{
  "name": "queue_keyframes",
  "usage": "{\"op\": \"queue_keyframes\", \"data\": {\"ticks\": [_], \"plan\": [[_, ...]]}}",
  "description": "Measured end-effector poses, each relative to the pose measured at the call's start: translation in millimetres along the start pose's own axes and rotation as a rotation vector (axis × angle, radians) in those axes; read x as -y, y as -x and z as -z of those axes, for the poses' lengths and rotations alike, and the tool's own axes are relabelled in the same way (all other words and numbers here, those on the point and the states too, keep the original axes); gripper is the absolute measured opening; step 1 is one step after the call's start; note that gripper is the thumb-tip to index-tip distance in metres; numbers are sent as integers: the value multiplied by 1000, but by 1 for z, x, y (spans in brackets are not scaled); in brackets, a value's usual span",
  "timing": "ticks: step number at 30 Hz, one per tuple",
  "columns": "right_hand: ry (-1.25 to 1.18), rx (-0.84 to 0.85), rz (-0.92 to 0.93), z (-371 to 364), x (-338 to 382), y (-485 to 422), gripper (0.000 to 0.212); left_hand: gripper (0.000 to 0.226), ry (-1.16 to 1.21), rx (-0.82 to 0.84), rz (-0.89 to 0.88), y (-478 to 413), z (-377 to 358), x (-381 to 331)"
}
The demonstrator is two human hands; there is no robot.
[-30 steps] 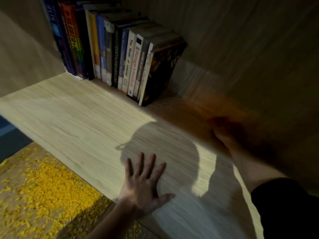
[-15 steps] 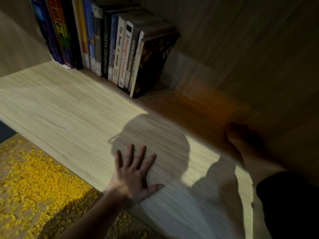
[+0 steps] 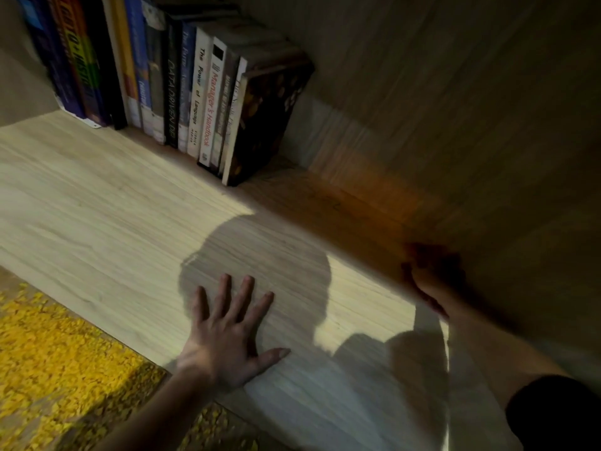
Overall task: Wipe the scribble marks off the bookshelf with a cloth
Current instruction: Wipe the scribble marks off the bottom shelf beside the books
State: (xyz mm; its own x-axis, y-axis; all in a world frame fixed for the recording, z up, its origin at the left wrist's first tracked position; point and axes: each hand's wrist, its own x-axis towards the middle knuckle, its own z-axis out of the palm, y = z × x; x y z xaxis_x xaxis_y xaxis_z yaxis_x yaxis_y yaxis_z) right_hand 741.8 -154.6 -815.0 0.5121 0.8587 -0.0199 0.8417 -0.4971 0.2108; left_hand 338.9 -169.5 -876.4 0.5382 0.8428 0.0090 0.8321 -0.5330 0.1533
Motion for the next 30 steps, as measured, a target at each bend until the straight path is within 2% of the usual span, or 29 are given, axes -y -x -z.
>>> {"op": "queue_keyframes", "data": {"ticks": [2,4,8,10,12,15,17,19,21,23,25,28,30], "plan": [[-152,13,-44,6,12,-9,35,87,8,1,-3,1,-3,-1],[-197,5,9,15,36,-21,40,86,20,1,1,0,-5,-1],[-196,133,84,4,76,-48,48,86,31,10,2,-1,-4,0],[-291,201,233,3,101,-34,37,86,35,34,4,0,-2,-1],[-425,204,393,-3,120,-7,39,85,32,59,-12,-1,-1,-1],[-368,225,515,-11,118,12,46,86,50,137,-26,-1,2,-1],[-345,269,395,-13,111,6,47,88,105,122,-26,-1,7,2],[-356,292,145,-10,121,5,52,98,160,42,-37,-3,11,22],[-376,296,45,-9,143,20,56,111,197,66,76,-1,23,63],[-362,265,156,-17,152,47,52,122,133,83,299,1,34,112],[-358,261,234,-17,139,68,50,117,138,87,499,0,41,142],[-329,194,224,-17,119,48,48,102,145,66,575,-6,36,144],[-196,150,197,-21,112,12,52,101,134,17,573,-9,31,141]]}}
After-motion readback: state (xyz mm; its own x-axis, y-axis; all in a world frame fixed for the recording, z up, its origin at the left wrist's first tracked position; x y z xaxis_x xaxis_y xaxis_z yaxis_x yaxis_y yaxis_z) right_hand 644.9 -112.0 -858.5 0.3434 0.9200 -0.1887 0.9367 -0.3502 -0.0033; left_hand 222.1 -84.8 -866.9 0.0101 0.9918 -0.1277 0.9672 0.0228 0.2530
